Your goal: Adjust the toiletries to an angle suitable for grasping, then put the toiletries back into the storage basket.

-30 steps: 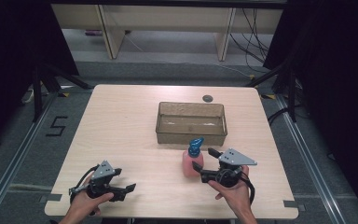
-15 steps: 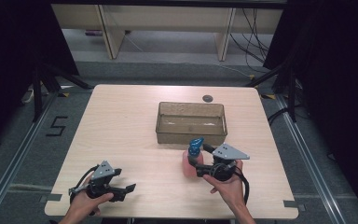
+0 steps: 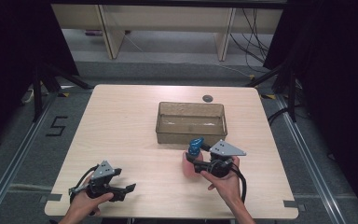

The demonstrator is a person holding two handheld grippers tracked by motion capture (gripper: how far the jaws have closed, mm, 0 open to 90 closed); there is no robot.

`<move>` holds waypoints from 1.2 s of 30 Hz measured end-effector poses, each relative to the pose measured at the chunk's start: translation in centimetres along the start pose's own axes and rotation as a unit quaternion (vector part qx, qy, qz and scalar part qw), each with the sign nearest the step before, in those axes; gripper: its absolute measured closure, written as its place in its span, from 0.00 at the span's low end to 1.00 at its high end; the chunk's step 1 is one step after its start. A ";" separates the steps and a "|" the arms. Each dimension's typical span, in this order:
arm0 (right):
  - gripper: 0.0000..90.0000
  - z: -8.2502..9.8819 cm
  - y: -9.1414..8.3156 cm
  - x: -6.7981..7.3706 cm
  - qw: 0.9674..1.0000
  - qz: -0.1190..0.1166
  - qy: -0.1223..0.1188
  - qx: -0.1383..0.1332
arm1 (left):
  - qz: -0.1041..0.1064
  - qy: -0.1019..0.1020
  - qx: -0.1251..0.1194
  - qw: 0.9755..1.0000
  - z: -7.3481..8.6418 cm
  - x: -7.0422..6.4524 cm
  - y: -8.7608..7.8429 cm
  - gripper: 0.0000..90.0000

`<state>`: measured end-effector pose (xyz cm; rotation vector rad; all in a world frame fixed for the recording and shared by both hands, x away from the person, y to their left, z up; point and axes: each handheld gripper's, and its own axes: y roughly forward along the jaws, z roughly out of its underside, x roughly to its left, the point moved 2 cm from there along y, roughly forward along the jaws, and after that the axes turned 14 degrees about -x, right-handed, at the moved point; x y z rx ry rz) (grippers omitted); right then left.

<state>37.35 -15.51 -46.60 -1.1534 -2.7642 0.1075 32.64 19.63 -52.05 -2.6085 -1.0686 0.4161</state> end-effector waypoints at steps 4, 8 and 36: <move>0.39 0.1 0.4 -0.1 1.000 -0.009 0.002 -0.005 | 0.000 -0.003 -0.002 1.000 0.0 0.0 0.0 0.16; 0.42 0.0 0.5 -0.2 1.000 -0.003 -0.002 -0.007 | 0.002 -0.003 -0.005 1.000 0.0 -0.1 0.0 0.16; 0.59 0.0 1.2 0.2 0.999 -0.013 -0.031 -0.004 | 0.007 0.001 -0.005 1.000 0.0 -0.3 -0.3 0.16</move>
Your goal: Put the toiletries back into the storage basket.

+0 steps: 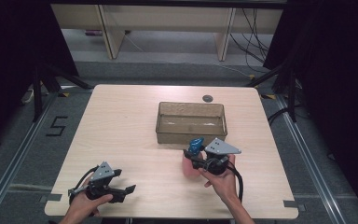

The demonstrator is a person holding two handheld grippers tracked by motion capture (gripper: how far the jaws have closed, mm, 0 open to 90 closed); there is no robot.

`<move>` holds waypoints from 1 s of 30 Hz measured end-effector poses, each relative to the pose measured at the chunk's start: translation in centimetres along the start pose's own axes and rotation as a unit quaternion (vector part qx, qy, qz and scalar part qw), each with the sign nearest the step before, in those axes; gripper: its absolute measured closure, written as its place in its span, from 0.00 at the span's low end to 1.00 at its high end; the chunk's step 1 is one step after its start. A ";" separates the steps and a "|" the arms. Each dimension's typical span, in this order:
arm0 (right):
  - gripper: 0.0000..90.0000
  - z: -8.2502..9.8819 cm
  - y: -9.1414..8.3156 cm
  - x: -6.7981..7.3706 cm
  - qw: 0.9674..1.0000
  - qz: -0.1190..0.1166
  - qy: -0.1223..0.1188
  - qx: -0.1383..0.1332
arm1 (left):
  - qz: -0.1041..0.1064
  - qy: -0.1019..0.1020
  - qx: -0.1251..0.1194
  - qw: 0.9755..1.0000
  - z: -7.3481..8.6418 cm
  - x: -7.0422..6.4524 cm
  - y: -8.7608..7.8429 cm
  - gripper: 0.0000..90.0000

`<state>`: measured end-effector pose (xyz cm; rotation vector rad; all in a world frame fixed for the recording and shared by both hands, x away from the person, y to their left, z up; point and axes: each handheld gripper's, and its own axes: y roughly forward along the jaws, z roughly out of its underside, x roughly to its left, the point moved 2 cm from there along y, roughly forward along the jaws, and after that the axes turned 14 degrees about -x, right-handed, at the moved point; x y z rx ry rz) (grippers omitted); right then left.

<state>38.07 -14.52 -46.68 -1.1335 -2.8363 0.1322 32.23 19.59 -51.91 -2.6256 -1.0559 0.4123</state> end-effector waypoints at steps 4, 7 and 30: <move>0.59 -0.1 0.0 0.3 1.000 0.008 -0.004 0.003 | -0.001 0.001 0.004 1.000 0.0 0.0 0.0 0.16; 0.59 -0.1 0.1 0.3 1.000 0.012 -0.012 0.001 | -0.001 0.000 0.003 1.000 0.0 0.0 0.0 0.17; 0.59 -3.2 -0.5 -1.0 1.000 0.029 0.004 -0.012 | 0.000 -0.003 0.004 1.000 0.0 0.2 0.0 0.17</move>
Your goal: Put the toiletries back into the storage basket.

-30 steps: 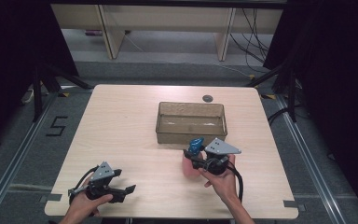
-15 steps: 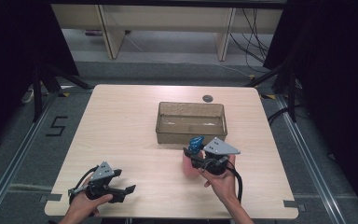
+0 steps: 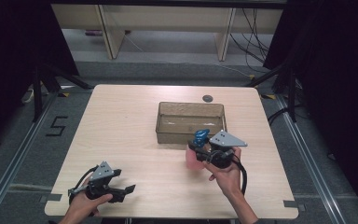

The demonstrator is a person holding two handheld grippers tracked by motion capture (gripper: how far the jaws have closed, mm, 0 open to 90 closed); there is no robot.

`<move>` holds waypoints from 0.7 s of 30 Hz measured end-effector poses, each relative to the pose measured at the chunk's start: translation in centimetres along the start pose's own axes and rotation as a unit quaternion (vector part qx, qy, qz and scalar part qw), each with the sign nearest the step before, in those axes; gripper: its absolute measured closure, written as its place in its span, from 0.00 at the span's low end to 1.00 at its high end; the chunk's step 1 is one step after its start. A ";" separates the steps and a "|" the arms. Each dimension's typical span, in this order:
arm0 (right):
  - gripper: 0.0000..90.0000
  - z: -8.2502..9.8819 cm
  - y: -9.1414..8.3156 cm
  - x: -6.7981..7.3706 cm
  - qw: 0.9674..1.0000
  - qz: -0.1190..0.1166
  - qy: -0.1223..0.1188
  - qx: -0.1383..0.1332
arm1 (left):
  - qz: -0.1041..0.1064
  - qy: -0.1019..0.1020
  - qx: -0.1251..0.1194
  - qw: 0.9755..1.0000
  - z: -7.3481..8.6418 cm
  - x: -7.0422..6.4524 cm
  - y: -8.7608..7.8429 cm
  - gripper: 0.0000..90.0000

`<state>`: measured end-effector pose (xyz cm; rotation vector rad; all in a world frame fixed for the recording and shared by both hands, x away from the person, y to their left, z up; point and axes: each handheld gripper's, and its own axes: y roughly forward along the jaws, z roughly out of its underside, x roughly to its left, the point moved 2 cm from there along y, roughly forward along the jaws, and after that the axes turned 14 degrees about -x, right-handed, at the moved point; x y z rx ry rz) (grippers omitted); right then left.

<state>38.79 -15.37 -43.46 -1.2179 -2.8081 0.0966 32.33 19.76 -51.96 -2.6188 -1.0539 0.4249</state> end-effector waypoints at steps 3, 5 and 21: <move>0.59 -0.6 0.0 -0.4 1.000 0.000 0.002 -0.003 | -0.004 0.000 -0.003 1.000 0.0 0.0 0.0 0.17; 0.59 -1.0 0.0 -0.6 1.000 0.006 0.006 0.000 | -0.005 0.000 -0.003 1.000 0.0 0.0 0.0 0.16; 0.59 -3.8 0.3 -2.1 1.000 0.015 0.002 -0.004 | -0.005 -0.001 -0.001 1.000 0.0 0.0 0.0 0.16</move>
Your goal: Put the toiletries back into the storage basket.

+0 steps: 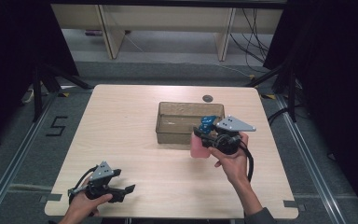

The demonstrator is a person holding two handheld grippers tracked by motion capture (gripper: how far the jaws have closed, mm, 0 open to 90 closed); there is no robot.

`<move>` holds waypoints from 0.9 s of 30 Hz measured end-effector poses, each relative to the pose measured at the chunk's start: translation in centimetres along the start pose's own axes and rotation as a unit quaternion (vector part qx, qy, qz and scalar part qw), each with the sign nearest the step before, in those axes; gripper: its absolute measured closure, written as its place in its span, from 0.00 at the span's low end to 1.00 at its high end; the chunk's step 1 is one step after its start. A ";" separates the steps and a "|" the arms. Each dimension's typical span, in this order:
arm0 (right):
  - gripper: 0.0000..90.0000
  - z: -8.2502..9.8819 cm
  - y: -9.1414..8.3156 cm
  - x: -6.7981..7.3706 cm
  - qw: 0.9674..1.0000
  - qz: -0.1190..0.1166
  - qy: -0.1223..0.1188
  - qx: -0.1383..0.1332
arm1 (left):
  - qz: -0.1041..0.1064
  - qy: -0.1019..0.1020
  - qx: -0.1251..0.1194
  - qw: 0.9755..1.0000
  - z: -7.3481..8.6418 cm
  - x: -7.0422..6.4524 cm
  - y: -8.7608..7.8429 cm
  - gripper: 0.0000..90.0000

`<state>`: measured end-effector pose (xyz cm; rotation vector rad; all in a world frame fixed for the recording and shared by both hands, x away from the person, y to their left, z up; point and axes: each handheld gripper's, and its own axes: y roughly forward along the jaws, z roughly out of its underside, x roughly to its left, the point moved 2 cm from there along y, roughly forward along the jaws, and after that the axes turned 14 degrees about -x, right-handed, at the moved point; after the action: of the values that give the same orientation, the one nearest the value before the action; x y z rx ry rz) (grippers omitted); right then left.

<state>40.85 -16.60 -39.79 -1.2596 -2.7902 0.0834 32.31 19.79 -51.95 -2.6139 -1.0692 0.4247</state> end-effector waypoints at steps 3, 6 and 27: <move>0.59 -0.5 0.0 -0.3 1.000 0.007 0.000 0.003 | 0.003 0.000 0.002 1.000 0.0 0.0 0.0 0.17; 0.59 -0.9 -0.1 -0.7 1.000 0.011 0.003 0.003 | 0.001 0.001 -0.001 1.000 0.0 0.0 0.0 0.16; 0.59 -2.6 0.9 -3.8 0.998 0.059 0.018 -0.005 | 0.002 0.000 0.003 1.000 0.0 0.2 0.0 0.16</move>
<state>44.26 -18.83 -37.49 -1.4130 -2.6867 0.0542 32.37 19.94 -51.98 -2.6111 -1.0615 0.4294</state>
